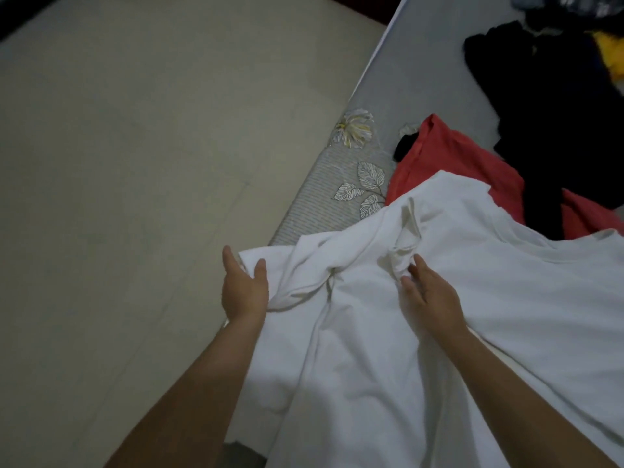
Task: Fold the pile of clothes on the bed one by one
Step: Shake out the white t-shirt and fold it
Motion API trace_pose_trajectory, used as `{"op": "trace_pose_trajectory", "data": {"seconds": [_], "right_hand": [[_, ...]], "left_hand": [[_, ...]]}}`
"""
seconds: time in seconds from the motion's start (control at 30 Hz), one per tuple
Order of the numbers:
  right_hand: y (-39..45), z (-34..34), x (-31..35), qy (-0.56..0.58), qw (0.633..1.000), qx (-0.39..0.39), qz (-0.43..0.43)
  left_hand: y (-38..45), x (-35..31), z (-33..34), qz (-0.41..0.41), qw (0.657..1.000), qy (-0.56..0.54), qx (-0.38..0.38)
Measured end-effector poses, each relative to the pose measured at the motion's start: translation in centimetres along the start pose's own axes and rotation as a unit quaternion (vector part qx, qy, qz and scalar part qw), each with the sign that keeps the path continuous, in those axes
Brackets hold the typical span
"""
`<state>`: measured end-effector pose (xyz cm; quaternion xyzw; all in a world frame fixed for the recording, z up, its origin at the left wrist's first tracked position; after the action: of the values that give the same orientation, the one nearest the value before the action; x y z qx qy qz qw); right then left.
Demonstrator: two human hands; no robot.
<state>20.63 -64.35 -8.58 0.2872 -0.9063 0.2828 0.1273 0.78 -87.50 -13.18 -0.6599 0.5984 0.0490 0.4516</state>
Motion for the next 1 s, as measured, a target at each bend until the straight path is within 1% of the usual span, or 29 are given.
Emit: {"op": "trace_pose_trajectory", "data": {"seconds": [0.07, 0.1, 0.2, 0.23, 0.27, 0.3, 0.33, 0.4, 0.43, 0.47, 0.5, 0.53, 0.6, 0.63, 0.7, 0.73, 0.77, 0.83, 0.87, 0.9, 0.93, 1.0], "right_hand": [[0.1, 0.0, -0.2, 0.007, 1.000, 0.004, 0.001], [0.1, 0.0, -0.5, 0.010, 1.000, 0.006, 0.000], [0.6, -0.1, -0.8, 0.010, 1.000, 0.019, 0.000], [0.8, -0.2, -0.7, 0.008, 1.000, 0.023, 0.000], [0.9, -0.3, -0.7, 0.007, 1.000, 0.023, -0.001], [1.1, -0.3, -0.6, 0.004, 1.000, 0.022, -0.002], [1.2, -0.4, -0.6, -0.001, 1.000, 0.021, -0.002], [1.1, -0.4, -0.6, -0.006, 1.000, 0.012, 0.001], [1.0, -0.4, -0.5, -0.006, 1.000, 0.002, -0.002], [1.0, -0.4, -0.5, -0.006, 1.000, -0.008, -0.006], [1.0, -0.4, -0.5, -0.005, 1.000, -0.016, -0.009], [1.0, -0.3, -0.5, -0.002, 1.000, -0.019, -0.010], [0.8, 0.0, -0.6, 0.003, 1.000, -0.019, -0.010], [0.7, 0.1, -0.5, 0.000, 1.000, -0.020, -0.011], [0.5, 0.3, -0.5, 0.000, 1.000, -0.023, -0.007], [0.5, 0.4, -0.7, 0.002, 1.000, -0.023, -0.004], [0.5, 0.6, -0.8, 0.004, 1.000, -0.023, -0.004], [0.5, 0.7, -1.0, 0.005, 1.000, -0.027, -0.002], [0.5, 0.9, -1.2, 0.003, 1.000, -0.027, -0.002], [0.5, 1.0, -1.3, 0.001, 1.000, -0.026, -0.003], [0.4, 1.1, -1.3, -0.002, 1.000, -0.025, -0.004], [0.4, 1.2, -1.3, -0.001, 1.000, -0.021, -0.006]], "left_hand": [[0.1, -1.8, -0.8, 0.026, 0.995, -0.085, -0.033], [0.5, -3.5, -1.4, 0.055, 0.989, -0.130, -0.043], [2.4, -10.6, -4.2, 0.165, 0.952, -0.250, -0.066], [3.0, -12.4, -5.1, 0.186, 0.936, -0.294, -0.061], [3.4, -13.6, -5.4, 0.190, 0.920, -0.341, -0.039], [3.5, -13.9, -5.0, 0.173, 0.909, -0.380, 0.001], [3.0, -13.1, -3.8, 0.147, 0.911, -0.383, 0.043], [0.7, -9.6, -0.4, 0.096, 0.936, -0.319, 0.118], [-0.5, -7.6, 1.4, 0.070, 0.941, -0.292, 0.157], [-1.5, -6.1, 2.6, 0.043, 0.943, -0.272, 0.184], [-1.8, -4.8, 3.2, 0.015, 0.945, -0.265, 0.190], [-1.6, -4.3, 3.3, 0.004, 0.952, -0.252, 0.175], [-0.3, -3.5, 2.2, -0.020, 0.964, -0.240, 0.109], [0.0, -3.2, 1.5, -0.037, 0.973, -0.212, 0.078], [0.0, -2.8, 0.3, -0.038, 0.998, -0.050, 0.022], [-0.2, -2.6, 0.3, -0.042, 0.999, 0.023, 0.015], [-0.4, -2.0, 0.5, -0.068, 0.996, 0.050, 0.021], [-0.2, -0.7, 1.3, -0.131, 0.989, 0.046, 0.052], [0.0, -0.2, 1.7, -0.142, 0.986, 0.045, 0.070], [0.2, -0.1, 2.0, -0.128, 0.988, 0.037, 0.077], [0.4, -0.4, 2.1, -0.089, 0.994, 0.018, 0.067], [0.2, -1.8, 1.7, 0.020, 0.998, -0.047, 0.022]]}}
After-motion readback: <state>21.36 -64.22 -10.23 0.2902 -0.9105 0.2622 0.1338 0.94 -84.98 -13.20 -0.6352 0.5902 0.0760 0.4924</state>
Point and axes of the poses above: each hand's wrist, its own y-axis towards the middle knuckle, its own z-axis out of the palm, x = y × z, the point moved 7 cm from there along y, towards the middle knuckle, and after that the axes turned 7 degrees about x, right-handed, at the moved point
